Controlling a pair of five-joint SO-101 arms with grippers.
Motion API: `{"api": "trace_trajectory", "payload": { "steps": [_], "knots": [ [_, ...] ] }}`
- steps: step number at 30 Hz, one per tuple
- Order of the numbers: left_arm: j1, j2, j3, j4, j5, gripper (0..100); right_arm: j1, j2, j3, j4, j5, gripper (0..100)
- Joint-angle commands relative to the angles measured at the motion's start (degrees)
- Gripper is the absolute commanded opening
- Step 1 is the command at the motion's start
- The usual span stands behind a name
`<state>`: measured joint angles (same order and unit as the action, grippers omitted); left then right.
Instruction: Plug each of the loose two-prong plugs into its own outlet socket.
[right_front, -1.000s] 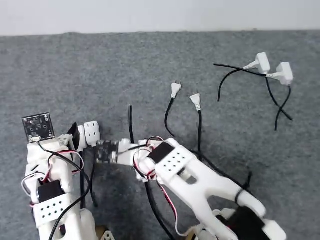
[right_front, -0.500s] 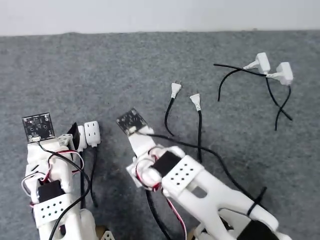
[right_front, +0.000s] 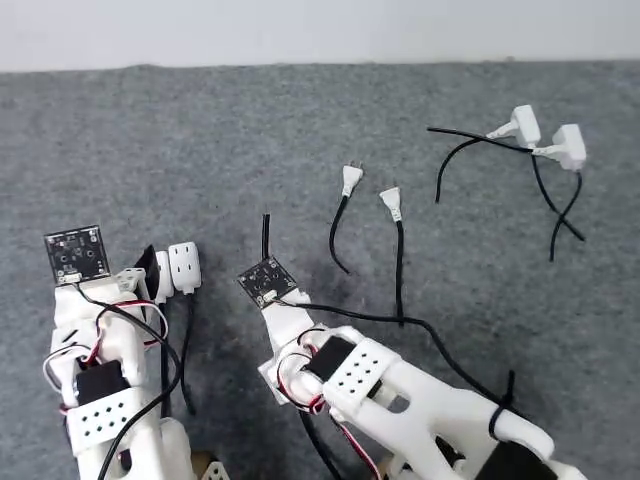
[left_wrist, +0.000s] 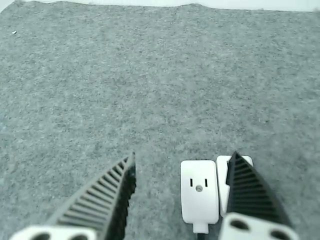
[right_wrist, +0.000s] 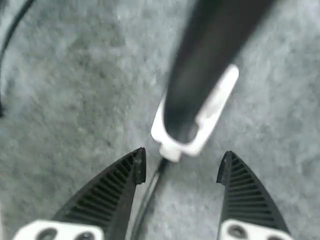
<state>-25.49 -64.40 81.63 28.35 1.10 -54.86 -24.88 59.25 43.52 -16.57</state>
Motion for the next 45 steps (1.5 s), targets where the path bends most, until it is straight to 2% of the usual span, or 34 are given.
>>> {"api": "trace_trajectory", "payload": {
  "steps": [1,9,17,21,25,27,31,38,41,45],
  "knots": [
    [0.6,0.3,-0.3,-1.9,-0.5,29,-0.4,-2.5,-0.4,-4.0,-0.7,23.1],
    [0.6,0.3,-0.3,-1.7,-0.5,29,-1.1,-1.0,-1.1,-6.0,-0.6,23.1],
    [2.5,0.2,0.2,-1.6,-1.8,29,-0.8,14.5,-2.3,-16.7,-0.6,23.0],
    [2.3,0.2,0.3,-1.6,-1.9,29,0.4,16.0,-5.3,-13.0,-0.7,20.2],
    [2.3,0.2,0.3,-1.6,-1.9,29,1.2,16.7,-6.2,-13.3,0.4,0.0],
    [2.3,0.2,0.3,-1.6,-1.9,29,2.2,16.6,-6.1,-12.6,3.5,3.5],
    [2.3,0.2,0.3,-1.6,-2.0,29,3.7,16.3,-5.9,-12.6,9.0,0.8],
    [2.3,0.2,0.3,-1.8,-2.0,29,10.6,16.0,-6.3,-11.6,10.5,0.8],
    [2.3,0.2,0.4,-1.8,-2.0,29,14.7,12.3,-8.0,-4.7,10.7,0.8],
    [2.3,0.2,0.4,-1.8,-2.1,29,17.8,-1.1,-9.0,5.1,15.8,0.8]
  ]
}}
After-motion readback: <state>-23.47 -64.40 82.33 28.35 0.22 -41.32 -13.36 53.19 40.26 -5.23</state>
